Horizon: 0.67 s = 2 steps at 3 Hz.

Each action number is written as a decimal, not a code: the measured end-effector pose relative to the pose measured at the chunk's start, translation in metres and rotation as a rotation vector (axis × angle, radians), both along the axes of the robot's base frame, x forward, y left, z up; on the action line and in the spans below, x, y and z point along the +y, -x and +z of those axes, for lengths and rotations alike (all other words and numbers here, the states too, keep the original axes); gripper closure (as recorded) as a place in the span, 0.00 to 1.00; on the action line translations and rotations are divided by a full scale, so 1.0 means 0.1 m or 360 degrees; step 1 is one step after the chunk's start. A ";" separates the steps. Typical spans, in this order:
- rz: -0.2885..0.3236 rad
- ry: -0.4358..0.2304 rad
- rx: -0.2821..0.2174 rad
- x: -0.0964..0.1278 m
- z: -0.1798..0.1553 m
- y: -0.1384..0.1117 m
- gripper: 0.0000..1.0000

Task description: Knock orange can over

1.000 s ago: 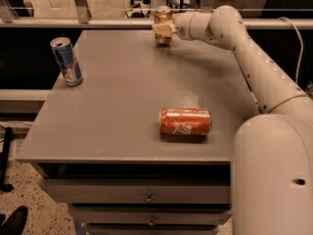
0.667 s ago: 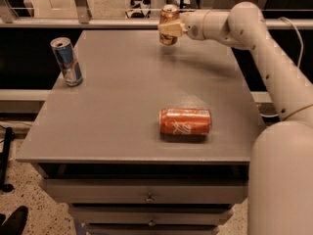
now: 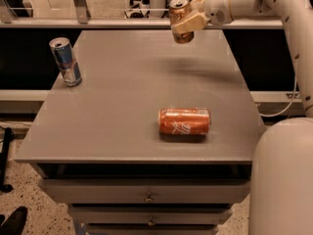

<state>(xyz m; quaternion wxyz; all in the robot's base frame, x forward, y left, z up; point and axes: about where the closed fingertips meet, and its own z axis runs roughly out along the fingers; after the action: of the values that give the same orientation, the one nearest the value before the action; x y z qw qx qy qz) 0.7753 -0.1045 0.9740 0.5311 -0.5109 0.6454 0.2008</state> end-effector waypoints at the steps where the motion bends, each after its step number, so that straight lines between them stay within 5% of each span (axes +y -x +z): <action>1: 0.0210 0.0389 0.0017 0.04 -0.18 0.35 1.00; 2: 0.0516 0.0769 0.0077 0.17 -0.49 0.76 1.00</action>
Offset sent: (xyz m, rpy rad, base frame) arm -0.1443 0.0112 -0.0967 -0.8398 0.1418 0.6209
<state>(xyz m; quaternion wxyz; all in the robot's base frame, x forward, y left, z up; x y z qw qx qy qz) 0.6992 -0.0874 0.9245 0.3394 -0.7141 0.5971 0.1356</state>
